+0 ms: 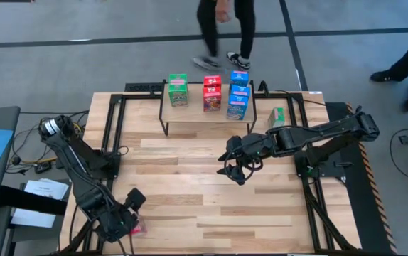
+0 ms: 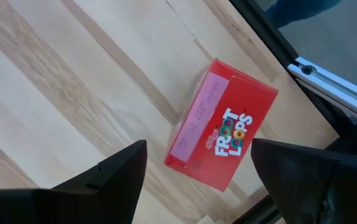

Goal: Stack cereal on shelf
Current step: Put the red cereal box on the shelf aligned with the other red cereal box

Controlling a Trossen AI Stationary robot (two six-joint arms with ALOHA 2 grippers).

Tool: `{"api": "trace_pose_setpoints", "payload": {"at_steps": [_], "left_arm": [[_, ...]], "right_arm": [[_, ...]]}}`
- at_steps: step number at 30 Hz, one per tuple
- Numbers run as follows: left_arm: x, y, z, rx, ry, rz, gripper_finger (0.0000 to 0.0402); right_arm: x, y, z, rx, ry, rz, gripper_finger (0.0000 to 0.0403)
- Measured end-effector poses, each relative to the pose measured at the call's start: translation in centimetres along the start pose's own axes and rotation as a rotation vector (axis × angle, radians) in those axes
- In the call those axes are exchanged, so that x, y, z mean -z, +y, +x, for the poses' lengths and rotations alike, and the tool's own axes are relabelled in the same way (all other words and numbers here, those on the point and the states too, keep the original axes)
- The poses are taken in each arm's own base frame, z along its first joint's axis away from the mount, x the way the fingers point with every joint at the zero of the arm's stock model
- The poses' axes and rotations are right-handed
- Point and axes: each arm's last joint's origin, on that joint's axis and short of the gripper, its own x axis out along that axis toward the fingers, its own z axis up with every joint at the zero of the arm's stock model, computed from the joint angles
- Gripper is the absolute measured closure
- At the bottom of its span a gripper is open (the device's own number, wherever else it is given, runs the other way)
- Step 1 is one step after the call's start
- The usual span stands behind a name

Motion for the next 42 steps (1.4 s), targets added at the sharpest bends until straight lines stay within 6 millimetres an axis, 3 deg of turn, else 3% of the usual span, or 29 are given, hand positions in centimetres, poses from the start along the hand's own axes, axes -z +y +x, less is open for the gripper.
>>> {"api": "trace_pose_setpoints", "payload": {"at_steps": [8, 23, 35, 42], "left_arm": [[-0.4, -0.3, 1.5, 0.009, 0.048, -0.007, 0.0127], [-0.4, -0.3, 1.6, -0.004, 0.05, 0.016, 0.013], [-0.5, -0.3, 1.6, -0.006, 0.033, -0.001, 0.0207], [-0.9, -0.3, 1.6, -0.019, -0.007, -0.017, 0.0218]], "right_arm": [[0.1, 0.2, 0.0, -0.006, 0.003, -0.003, 0.0109], [0.1, 0.2, 0.0, -0.006, 0.003, 0.013, 0.0109], [0.1, 0.2, 0.0, -0.006, 0.003, 0.014, 0.0109], [0.1, 0.2, 0.0, -0.006, 0.002, 0.014, 0.0109]]}}
